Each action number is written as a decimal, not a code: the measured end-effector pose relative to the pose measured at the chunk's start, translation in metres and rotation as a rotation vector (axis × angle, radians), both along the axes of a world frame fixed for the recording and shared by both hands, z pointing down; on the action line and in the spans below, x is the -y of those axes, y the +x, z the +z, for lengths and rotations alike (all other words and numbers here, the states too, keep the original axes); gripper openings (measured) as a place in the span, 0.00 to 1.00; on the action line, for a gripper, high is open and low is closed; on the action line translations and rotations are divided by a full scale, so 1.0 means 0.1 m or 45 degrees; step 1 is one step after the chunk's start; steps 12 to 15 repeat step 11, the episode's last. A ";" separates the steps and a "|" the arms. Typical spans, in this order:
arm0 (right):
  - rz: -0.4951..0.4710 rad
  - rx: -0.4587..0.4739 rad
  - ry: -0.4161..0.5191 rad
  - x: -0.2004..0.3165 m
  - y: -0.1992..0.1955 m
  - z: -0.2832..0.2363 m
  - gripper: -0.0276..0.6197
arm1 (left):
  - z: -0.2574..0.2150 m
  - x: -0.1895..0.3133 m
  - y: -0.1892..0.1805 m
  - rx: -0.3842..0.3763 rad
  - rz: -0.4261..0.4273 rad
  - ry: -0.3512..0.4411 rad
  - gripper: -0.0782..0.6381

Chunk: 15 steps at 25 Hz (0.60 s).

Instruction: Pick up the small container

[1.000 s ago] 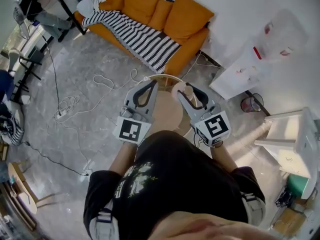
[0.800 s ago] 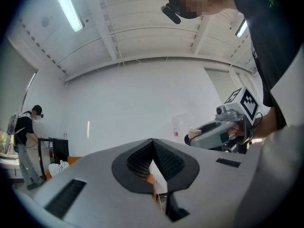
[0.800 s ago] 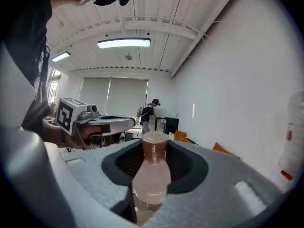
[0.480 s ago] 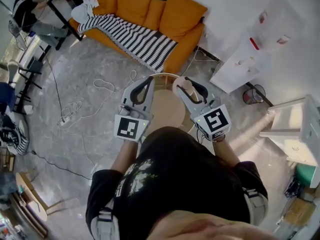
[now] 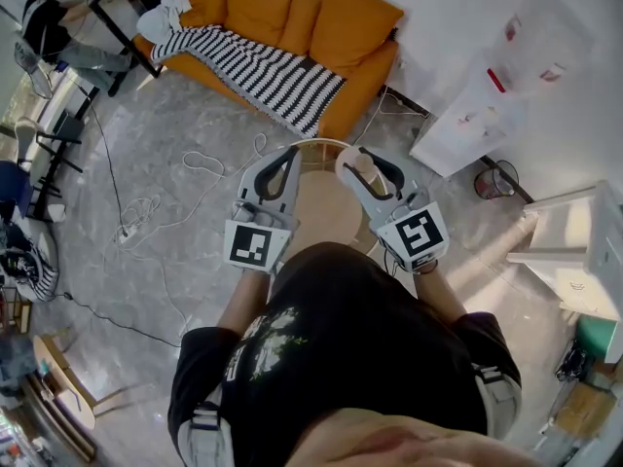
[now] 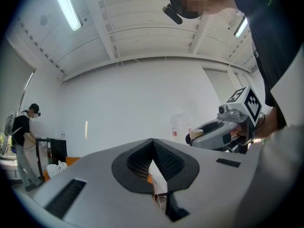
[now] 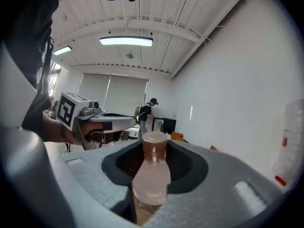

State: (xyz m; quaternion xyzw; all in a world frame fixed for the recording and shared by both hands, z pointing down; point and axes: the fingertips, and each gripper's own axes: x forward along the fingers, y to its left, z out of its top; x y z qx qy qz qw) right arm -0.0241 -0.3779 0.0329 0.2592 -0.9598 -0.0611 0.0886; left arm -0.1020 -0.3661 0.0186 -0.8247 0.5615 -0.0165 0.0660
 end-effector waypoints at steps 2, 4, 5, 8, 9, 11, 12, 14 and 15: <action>0.001 0.005 0.002 0.01 0.01 -0.01 0.25 | 0.00 0.01 0.01 0.002 -0.001 0.000 0.11; 0.003 0.008 0.010 0.04 0.02 0.00 0.25 | 0.01 0.03 0.02 0.005 0.000 0.002 0.11; 0.004 0.009 0.014 0.06 0.03 0.01 0.25 | 0.01 0.04 0.02 0.008 0.001 0.003 0.11; 0.001 0.006 0.010 0.08 0.01 0.01 0.25 | 0.04 0.08 0.02 0.006 0.001 -0.001 0.11; 0.000 0.007 0.012 0.09 0.00 0.01 0.25 | 0.04 0.09 0.01 0.004 0.001 -0.003 0.11; -0.003 0.007 0.014 0.11 -0.01 0.01 0.25 | 0.05 0.11 0.00 0.002 -0.001 -0.006 0.11; -0.003 0.007 0.014 0.11 -0.01 0.01 0.25 | 0.05 0.11 0.00 0.002 -0.001 -0.006 0.11; -0.003 0.007 0.014 0.11 -0.01 0.01 0.25 | 0.05 0.11 0.00 0.002 -0.001 -0.006 0.11; -0.003 0.007 0.014 0.11 -0.01 0.01 0.25 | 0.05 0.11 0.00 0.002 -0.001 -0.006 0.11</action>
